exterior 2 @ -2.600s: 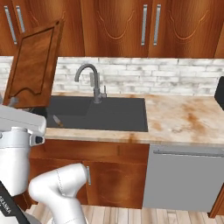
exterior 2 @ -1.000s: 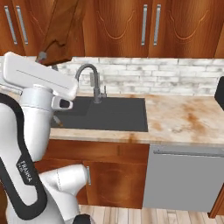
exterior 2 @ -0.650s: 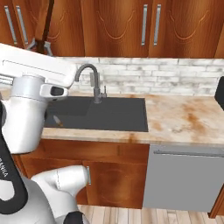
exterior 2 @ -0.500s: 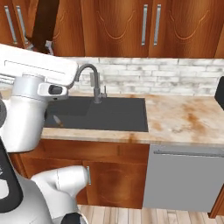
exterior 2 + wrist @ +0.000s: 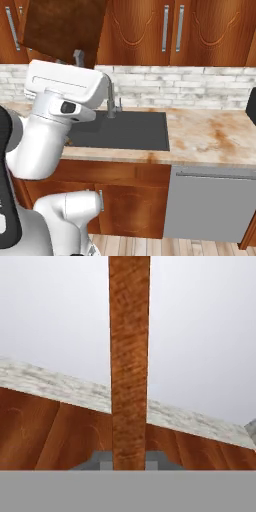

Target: Move the cutting board and knife to the sink. Then move spray from the cabinet to the counter.

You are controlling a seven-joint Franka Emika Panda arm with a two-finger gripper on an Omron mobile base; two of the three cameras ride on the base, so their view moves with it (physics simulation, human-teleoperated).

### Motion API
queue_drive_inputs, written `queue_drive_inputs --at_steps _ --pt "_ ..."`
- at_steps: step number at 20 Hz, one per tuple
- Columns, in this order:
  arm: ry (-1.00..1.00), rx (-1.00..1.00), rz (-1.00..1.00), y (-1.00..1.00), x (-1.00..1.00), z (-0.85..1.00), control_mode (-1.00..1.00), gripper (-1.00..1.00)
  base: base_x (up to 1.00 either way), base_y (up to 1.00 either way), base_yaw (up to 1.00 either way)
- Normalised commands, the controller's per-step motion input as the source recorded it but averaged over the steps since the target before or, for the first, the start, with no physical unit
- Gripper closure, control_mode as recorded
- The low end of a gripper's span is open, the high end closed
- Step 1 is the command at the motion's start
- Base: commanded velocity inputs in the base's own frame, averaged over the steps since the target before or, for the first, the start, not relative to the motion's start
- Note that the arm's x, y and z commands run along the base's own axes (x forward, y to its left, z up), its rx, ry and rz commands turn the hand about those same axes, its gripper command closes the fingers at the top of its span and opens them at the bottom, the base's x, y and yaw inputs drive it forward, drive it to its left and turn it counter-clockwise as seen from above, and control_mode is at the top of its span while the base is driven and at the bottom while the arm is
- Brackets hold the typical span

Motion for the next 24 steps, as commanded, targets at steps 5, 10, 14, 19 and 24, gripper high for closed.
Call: queue_drive_inputs --at_steps 5,10,14,19,24 --pt "0.19 0.0 -0.39 -1.0 -0.62 -0.26 -1.0 1.0 0.0 0.0 0.0" --pt "-0.04 0.37 -0.25 -0.66 -0.94 -0.49 -1.0 1.0 0.0 0.0 0.0" --pt "-0.25 0.71 -0.17 -0.06 -1.0 -0.33 -1.0 1.0 0.0 0.0 0.0" --pt "-0.36 0.65 -0.07 0.0 -0.55 0.2 -1.0 1.0 0.0 0.0 0.0" --pt "-0.39 0.25 0.0 0.36 0.0 0.86 -1.0 1.0 0.0 0.0 0.0"
